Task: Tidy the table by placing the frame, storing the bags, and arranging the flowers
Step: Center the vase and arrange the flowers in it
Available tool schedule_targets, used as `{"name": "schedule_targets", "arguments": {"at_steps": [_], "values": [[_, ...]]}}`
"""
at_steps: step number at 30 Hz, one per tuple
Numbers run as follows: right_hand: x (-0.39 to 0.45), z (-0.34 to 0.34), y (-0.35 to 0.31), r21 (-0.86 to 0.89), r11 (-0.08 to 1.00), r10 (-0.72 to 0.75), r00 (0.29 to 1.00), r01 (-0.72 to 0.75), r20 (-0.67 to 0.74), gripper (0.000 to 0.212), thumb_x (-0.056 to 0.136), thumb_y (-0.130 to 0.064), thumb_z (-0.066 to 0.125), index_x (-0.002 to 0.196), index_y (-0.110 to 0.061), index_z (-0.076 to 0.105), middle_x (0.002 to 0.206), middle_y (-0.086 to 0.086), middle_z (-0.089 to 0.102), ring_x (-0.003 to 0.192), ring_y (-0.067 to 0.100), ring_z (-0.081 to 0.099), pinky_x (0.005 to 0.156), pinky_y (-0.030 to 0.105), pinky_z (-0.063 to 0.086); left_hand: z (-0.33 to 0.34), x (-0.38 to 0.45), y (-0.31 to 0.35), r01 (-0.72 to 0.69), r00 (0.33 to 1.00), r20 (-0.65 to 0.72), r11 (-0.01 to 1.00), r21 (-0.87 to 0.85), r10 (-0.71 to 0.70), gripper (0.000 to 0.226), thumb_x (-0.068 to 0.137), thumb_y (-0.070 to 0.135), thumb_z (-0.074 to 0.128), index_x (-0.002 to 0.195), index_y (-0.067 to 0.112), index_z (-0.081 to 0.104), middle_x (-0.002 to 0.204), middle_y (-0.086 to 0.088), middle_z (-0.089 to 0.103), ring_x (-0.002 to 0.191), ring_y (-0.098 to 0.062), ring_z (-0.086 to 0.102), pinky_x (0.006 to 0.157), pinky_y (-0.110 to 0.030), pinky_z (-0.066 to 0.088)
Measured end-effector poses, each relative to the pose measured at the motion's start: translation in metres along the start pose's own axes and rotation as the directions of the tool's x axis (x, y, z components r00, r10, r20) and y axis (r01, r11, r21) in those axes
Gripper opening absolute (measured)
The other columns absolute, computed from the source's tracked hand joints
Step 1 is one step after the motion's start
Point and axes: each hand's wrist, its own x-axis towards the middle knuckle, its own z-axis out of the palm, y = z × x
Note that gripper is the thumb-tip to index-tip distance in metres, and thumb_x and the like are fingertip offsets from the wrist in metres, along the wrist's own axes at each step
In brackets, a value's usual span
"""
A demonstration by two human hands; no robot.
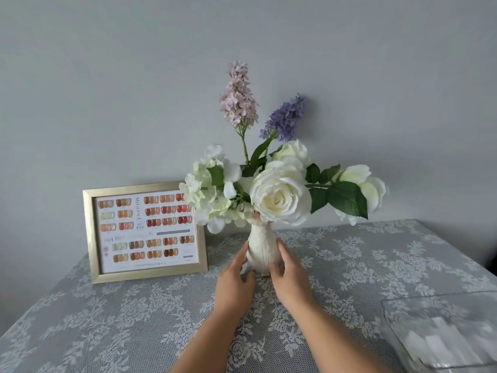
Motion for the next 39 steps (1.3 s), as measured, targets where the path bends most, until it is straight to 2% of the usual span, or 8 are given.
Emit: {"name": "schedule_targets", "arguments": {"at_steps": [8,11,15,20,23,27,34,39], "values": [[-0.001,-0.001,-0.001,-0.016,1.000,0.008,1.000,-0.008,0.003,0.069,0.090,-0.023,0.057,0.147,-0.040,0.020,0.139,-0.007,0.044,0.102,0.009,0.057,0.077,0.030,0.056,-0.002,-0.003,0.002,0.016,1.000,-0.003,1.000,0.001,-0.016,0.071,0.088,0.017,0.058,0.142,0.055,0.030,0.112,0.024,0.065,0.067,0.027,0.048,0.054,0.005,0.037],[-0.001,-0.001,0.000,-0.018,1.000,0.008,1.000,-0.008,0.002,0.070,0.090,-0.024,0.057,0.147,-0.040,0.020,0.136,-0.006,0.046,0.100,0.010,0.058,0.075,0.030,0.056,-0.003,-0.003,0.002,0.018,1.000,-0.004,1.000,0.006,-0.018,0.070,0.089,0.019,0.058,0.142,0.055,0.029,0.126,0.020,0.063,0.089,0.019,0.050,0.056,0.006,0.035],[-0.001,-0.003,-0.003,0.016,1.000,-0.017,0.999,0.017,-0.035,0.065,0.089,-0.021,0.061,0.146,-0.033,0.031,0.134,-0.001,0.047,0.106,0.016,0.058,0.081,0.031,0.055,-0.004,-0.002,0.002,0.014,1.000,0.003,1.000,-0.016,-0.014,0.068,0.088,0.022,0.058,0.141,0.057,0.030,0.120,0.020,0.066,0.086,0.018,0.054,0.058,0.002,0.039],[-0.004,-0.011,-0.002,0.232,0.972,0.067,0.992,-0.041,-0.105,0.049,0.085,-0.017,0.067,0.129,-0.034,0.054,0.112,-0.004,0.062,0.089,0.000,0.063,0.071,0.016,0.055,-0.005,-0.004,0.003,0.021,1.000,0.021,0.999,-0.027,-0.020,0.071,0.089,0.026,0.060,0.144,0.055,0.026,0.131,0.016,0.060,0.112,-0.003,0.059,0.080,-0.019,0.050],[-0.004,-0.013,-0.001,0.249,0.966,0.096,0.993,-0.076,-0.067,0.048,0.086,-0.014,0.066,0.128,-0.035,0.055,0.107,-0.007,0.063,0.092,0.002,0.063,0.076,0.024,0.057,-0.005,-0.004,0.002,0.014,0.999,0.033,1.000,-0.012,-0.013,0.072,0.089,0.028,0.060,0.143,0.057,0.023,0.135,0.014,0.058,0.106,0.002,0.056,0.072,-0.008,0.042],[-0.003,-0.013,0.000,0.176,0.982,0.066,0.998,-0.062,-0.017,0.058,0.085,-0.011,0.065,0.136,-0.035,0.047,0.116,-0.006,0.062,0.096,0.005,0.062,0.078,0.031,0.057,-0.002,-0.003,-0.001,0.002,0.998,0.056,1.000,0.007,-0.003,0.075,0.089,0.033,0.058,0.145,0.057,0.015,0.145,0.007,0.050,0.130,-0.012,0.048,0.087,-0.020,0.040],[-0.002,-0.008,0.003,0.060,0.998,-0.012,1.000,0.010,0.027,0.067,0.085,-0.017,0.064,0.143,-0.029,0.034,0.136,-0.006,0.042,0.116,0.010,0.050,0.088,0.021,0.050,0.003,-0.004,-0.003,-0.019,0.999,0.036,1.000,0.025,0.018,0.073,0.087,0.036,0.056,0.144,0.055,0.016,0.141,0.009,0.048,0.087,0.013,0.053,0.062,-0.007,0.034],[-0.007,-0.020,-0.021,0.123,0.987,-0.082,0.982,0.104,-0.170,0.044,0.083,-0.006,0.064,0.115,-0.034,0.054,0.117,-0.004,0.048,0.092,-0.001,0.054,0.075,0.013,0.049,-0.007,-0.005,0.008,-0.023,0.994,-0.113,0.968,-0.249,-0.006,0.057,0.087,0.025,0.065,0.136,0.040,0.038,0.133,0.008,0.047,0.117,-0.011,0.053,0.085,-0.023,0.046]]}}
